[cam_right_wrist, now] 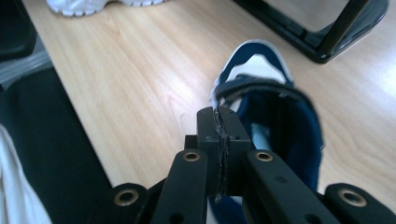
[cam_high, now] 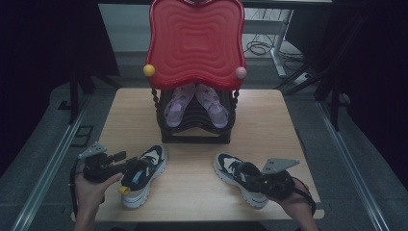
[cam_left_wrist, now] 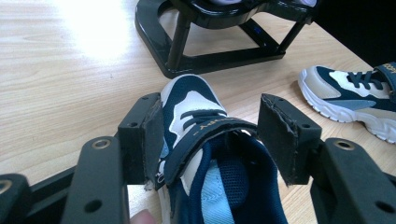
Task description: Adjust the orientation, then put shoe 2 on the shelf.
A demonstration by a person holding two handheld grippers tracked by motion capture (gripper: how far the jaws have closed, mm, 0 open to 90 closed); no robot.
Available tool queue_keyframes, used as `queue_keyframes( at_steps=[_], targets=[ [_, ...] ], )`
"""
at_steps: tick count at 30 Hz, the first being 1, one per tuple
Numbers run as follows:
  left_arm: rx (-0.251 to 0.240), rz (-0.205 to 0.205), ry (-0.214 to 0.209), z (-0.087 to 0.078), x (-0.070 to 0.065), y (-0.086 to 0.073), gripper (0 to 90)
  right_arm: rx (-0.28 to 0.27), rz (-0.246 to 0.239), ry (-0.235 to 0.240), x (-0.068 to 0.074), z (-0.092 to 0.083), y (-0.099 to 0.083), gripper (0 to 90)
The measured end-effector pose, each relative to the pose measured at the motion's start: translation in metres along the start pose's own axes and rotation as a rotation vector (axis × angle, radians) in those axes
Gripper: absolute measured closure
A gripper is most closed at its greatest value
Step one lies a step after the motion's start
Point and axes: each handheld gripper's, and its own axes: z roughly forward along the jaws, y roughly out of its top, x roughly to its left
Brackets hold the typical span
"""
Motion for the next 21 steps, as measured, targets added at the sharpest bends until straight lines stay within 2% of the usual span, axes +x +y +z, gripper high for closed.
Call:
queue_keyframes(
  at_steps=[5,10,14,21],
  targets=[
    [0.004,0.006,0.002,0.000,-0.003,0.000,41.3,-0.076,0.028,-0.010,-0.013,-0.004,0.003,88.0],
    [0.001,0.009,0.004,-0.002,-0.003,0.001,41.3,-0.115,0.048,-0.017,-0.020,-0.007,0.004,88.0],
    [0.003,0.011,0.003,-0.003,-0.003,0.001,41.0,-0.132,0.063,-0.025,-0.026,-0.010,0.003,85.6],
    [0.012,0.008,0.004,-0.007,0.001,0.001,39.8,-0.143,0.104,-0.036,-0.039,-0.013,0.001,73.3]
  ],
)
